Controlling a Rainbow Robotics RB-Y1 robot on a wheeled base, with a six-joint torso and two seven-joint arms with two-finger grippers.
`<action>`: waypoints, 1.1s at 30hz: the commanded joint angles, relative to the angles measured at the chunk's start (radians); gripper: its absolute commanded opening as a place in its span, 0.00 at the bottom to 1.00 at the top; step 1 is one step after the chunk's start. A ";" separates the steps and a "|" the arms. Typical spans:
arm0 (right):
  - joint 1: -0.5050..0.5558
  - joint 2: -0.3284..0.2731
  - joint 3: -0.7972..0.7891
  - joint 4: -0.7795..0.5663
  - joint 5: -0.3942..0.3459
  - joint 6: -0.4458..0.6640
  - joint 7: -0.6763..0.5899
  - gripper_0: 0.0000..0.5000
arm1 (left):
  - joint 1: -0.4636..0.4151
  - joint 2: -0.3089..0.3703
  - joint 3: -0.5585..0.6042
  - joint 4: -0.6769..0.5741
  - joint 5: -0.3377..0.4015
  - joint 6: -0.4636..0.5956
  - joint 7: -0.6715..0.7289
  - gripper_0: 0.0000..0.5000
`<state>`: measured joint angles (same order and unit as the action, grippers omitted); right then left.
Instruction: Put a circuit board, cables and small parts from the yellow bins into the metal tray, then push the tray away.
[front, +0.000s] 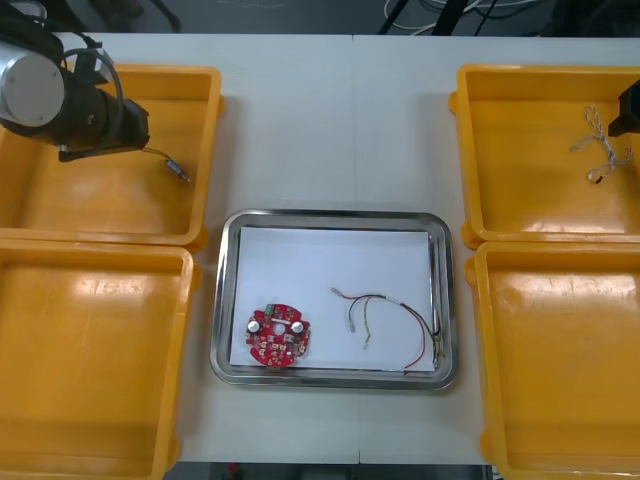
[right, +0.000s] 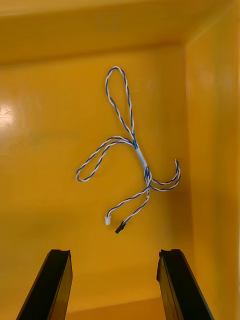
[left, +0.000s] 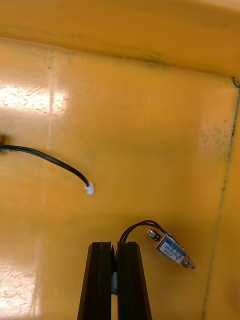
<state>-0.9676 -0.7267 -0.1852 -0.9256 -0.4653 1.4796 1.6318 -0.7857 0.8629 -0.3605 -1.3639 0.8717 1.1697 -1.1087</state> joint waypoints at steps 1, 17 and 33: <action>-0.056 -0.045 0.036 0.044 0.013 -0.053 -0.015 1.00 | 0.031 0.082 0.000 -0.047 0.021 0.015 -0.140 0.00; -0.142 -0.031 0.084 0.309 -0.004 -0.203 -0.012 1.00 | 0.108 0.189 0.001 -0.078 0.038 0.022 -0.283 0.00; -0.142 0.006 0.072 0.422 -0.061 -0.289 -0.055 1.00 | 0.106 0.193 0.023 -0.026 0.056 -0.041 -0.306 0.00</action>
<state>-1.0593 -0.7228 -0.1073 -0.5251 -0.4992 1.2205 1.6286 -0.6824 1.0065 -0.3604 -1.3880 0.9190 1.1417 -1.3654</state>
